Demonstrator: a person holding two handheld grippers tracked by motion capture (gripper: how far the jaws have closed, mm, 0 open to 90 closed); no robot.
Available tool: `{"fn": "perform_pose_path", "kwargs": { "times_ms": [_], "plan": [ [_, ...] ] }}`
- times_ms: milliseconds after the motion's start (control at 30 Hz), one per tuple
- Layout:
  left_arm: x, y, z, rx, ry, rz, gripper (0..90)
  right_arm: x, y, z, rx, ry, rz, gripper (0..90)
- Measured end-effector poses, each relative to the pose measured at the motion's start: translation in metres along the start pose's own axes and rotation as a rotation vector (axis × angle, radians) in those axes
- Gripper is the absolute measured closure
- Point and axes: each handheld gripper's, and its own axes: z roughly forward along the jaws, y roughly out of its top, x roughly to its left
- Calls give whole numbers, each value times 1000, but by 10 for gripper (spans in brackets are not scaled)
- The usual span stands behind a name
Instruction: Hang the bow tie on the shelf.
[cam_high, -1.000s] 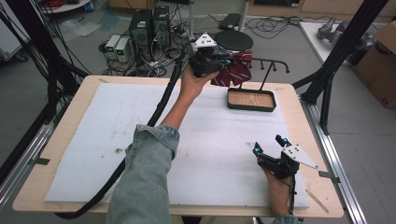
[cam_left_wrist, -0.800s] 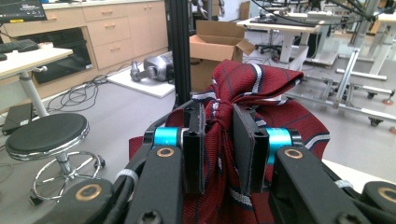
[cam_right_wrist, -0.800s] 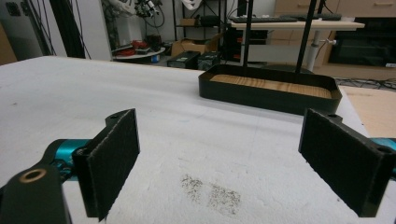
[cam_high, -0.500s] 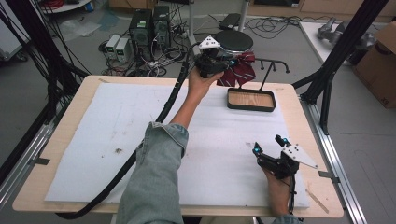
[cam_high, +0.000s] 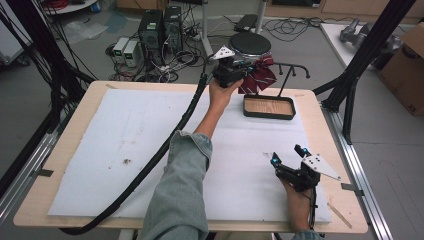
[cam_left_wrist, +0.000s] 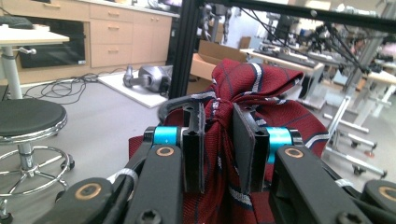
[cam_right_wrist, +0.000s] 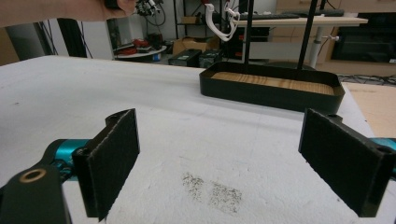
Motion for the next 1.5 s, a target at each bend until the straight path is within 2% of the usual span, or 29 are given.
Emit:
{"fn": "perform_pose_path", "kwargs": {
  "times_ms": [67, 267, 400, 500, 600, 733, 933, 1033, 1100, 1300, 1400, 1433, 1500],
  "plan": [
    [5, 0, 0, -18, 13, -16, 746, 0, 0, 0, 1, 0, 1, 116],
    [14, 0, -1, -18, 37, -37, 745, 0, 0, 0, 0, 2, 2, 116],
    [22, -3, -2, 31, 68, -33, 745, 0, 0, 0, 3, 2, 1, 116],
    [25, -7, -1, 60, 76, -34, 745, 0, 0, 0, 3, 1, 2, 116],
    [25, -9, 0, 68, 70, -36, 745, -1, 0, 0, 3, 0, 1, 116],
    [25, -11, 1, 88, 78, -20, 745, -1, 0, 0, 5, 1, 2, 116],
    [21, -14, 1, 147, 91, 61, 742, 0, 0, 0, 7, 2, 5, 116],
    [20, -16, 3, 163, 96, 63, 742, 0, 0, 0, 8, 2, 4, 116],
    [19, -18, 4, 178, 111, 91, 741, 0, 0, 0, 7, 2, 4, 116],
    [19, -24, 4, 197, 116, 106, 733, -1, 0, 1, 8, 3, 5, 116],
    [18, -25, 5, 206, 120, 120, 727, -1, -1, 1, 9, 2, 4, 116],
    [17, -26, 6, 216, 125, 141, 722, -1, -1, 1, 8, 2, 5, 116],
    [15, -26, 6, 217, 127, 146, 720, -1, -1, 1, 9, 2, 1, 116]
  ]
}}
